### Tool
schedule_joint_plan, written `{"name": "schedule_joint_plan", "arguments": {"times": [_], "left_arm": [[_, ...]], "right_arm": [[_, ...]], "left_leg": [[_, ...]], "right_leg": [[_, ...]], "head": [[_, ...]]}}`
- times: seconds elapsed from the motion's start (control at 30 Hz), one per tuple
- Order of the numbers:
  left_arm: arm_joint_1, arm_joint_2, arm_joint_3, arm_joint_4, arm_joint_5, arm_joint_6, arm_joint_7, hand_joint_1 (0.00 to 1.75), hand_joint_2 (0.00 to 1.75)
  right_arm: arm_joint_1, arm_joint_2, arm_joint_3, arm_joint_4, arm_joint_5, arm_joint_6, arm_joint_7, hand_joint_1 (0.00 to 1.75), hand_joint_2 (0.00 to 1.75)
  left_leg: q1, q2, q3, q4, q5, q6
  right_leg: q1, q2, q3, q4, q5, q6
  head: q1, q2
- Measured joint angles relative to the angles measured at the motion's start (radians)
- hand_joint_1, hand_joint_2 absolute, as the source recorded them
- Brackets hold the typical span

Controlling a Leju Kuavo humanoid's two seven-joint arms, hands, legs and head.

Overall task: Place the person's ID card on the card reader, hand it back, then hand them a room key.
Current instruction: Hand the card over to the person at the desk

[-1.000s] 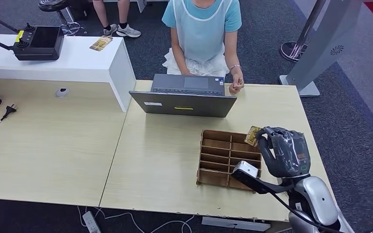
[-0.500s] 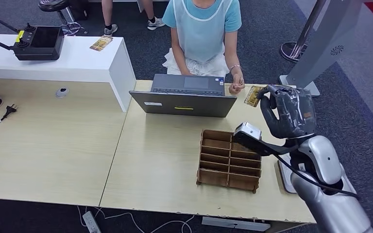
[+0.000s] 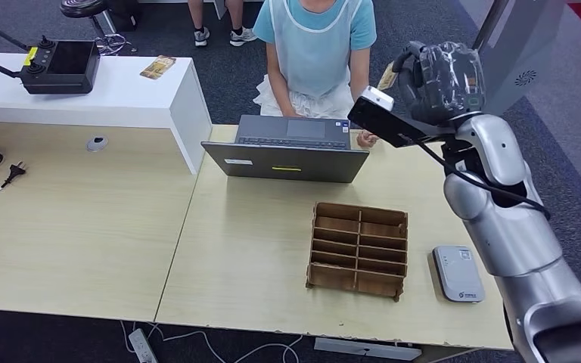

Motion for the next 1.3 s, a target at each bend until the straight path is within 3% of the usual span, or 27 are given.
{"name": "schedule_joint_plan", "arguments": {"times": [0.3,0.57,0.93,1.3], "left_arm": [[-0.005,0.004,-0.021,0.0,-0.026,-0.013,0.0,0.0,0.0],[-0.005,0.006,-0.04,0.0,-0.047,-0.017,0.0,0.0,0.0],[-0.005,0.007,-0.055,0.0,-0.06,-0.026,0.0,0.0,0.0],[-0.004,0.011,-0.066,0.0,-0.059,-0.026,0.0,0.0,0.0]], "right_arm": [[-0.19,0.109,0.032,0.27,-0.013,0.034,0.047,1.74,1.75],[-0.302,0.172,0.041,0.494,-0.018,0.04,0.084,1.75,1.75],[-0.38,0.203,0.018,0.745,-0.024,0.024,0.092,1.75,1.75],[-0.392,0.204,-0.007,0.835,-0.026,0.011,0.095,1.73,1.75]], "left_leg": [[0.0,0.0,0.0,0.0,0.0,0.0],[0.0,0.0,0.0,0.001,0.0,0.0],[0.0,0.0,0.0,0.001,0.001,0.001],[0.0,0.0,0.0,0.001,0.001,0.001]], "right_leg": [[0.0,0.0,0.0,0.0,0.001,-0.001],[0.0,0.0,0.0,0.0,0.001,0.0],[0.0,0.0,0.0,0.0,0.001,0.0],[0.0,0.0,0.0,0.0,0.001,0.0]], "head": [[0.0,0.0],[0.0,0.0],[0.0,0.0],[0.0,0.0]]}}
